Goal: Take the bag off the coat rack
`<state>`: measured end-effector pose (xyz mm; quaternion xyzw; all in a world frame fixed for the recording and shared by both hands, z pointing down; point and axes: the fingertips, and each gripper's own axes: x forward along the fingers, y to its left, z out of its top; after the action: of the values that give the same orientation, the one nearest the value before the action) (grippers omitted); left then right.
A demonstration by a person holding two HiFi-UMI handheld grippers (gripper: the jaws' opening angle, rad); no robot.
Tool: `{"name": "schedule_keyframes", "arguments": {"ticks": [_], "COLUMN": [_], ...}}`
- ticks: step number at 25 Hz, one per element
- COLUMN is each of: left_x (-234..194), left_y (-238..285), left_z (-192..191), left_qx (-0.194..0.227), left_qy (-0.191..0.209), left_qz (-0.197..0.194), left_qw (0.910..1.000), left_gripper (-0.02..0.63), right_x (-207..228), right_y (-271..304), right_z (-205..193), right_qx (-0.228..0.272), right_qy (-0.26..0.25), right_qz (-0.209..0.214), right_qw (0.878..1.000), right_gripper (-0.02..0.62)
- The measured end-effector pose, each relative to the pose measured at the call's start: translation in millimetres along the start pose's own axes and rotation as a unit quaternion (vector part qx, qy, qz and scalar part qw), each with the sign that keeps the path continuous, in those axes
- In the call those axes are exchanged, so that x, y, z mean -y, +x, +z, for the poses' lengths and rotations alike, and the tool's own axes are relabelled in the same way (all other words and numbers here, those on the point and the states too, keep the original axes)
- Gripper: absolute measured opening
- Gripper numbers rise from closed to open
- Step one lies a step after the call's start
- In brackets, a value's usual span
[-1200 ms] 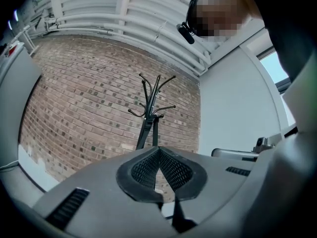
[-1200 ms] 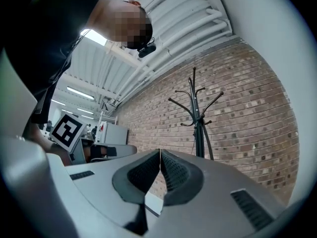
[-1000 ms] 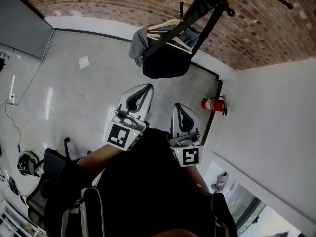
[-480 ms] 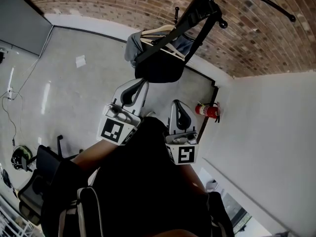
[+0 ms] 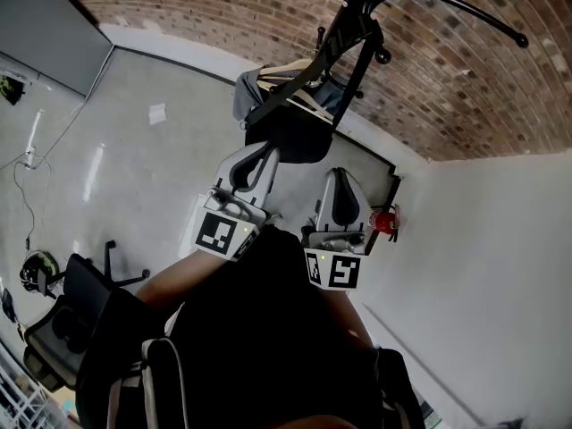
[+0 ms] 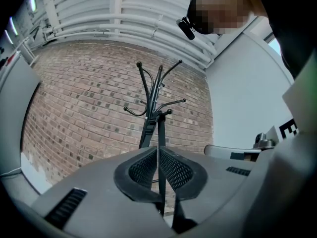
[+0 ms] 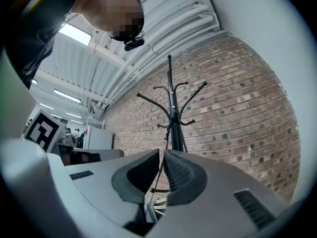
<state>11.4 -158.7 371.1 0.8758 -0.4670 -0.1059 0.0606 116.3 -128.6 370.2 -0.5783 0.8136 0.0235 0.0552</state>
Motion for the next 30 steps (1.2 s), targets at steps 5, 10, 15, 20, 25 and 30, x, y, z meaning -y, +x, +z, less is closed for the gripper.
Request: {"name": "schedule_keyframes", "arguments": {"ticks": [5,10,15,20,25,30], "left_x": [-9,-16,-27,-31,-30,-32], "left_y": [17,41,63,90,105,122], "left_z": [4,6,13,3,-8,-16], "left_qx": [0.009,0.013,0.015,-0.002,-0.011,-0.018], "left_qy": [0.01,0.005,0.021,0.041,0.041,0.052], "left_qz": [0.006,0.011,0.022,0.014,0.014,0.009], "left_qw": [0.9999,0.9998,0.9994,0.9991,0.999,0.9984], "left_gripper": [0.021,0.046,0.098,0.135,0.135,0.137], "right_x": [26,54,74,90,96,93], "right_y": [14,33,52,74,93,113], "right_z": [3,7,10,8,8,1], "right_qx": [0.012,0.013,0.007,-0.001,-0.005,-0.026], "right_qy": [0.01,0.007,0.006,-0.001,-0.014,-0.005], "right_qz": [-0.01,-0.013,-0.018,-0.022,-0.018,-0.006], "right_qw": [1.0,1.0,1.0,1.0,1.0,1.0], "right_gripper": [0.023,0.025,0.103,0.103,0.103,0.103]}}
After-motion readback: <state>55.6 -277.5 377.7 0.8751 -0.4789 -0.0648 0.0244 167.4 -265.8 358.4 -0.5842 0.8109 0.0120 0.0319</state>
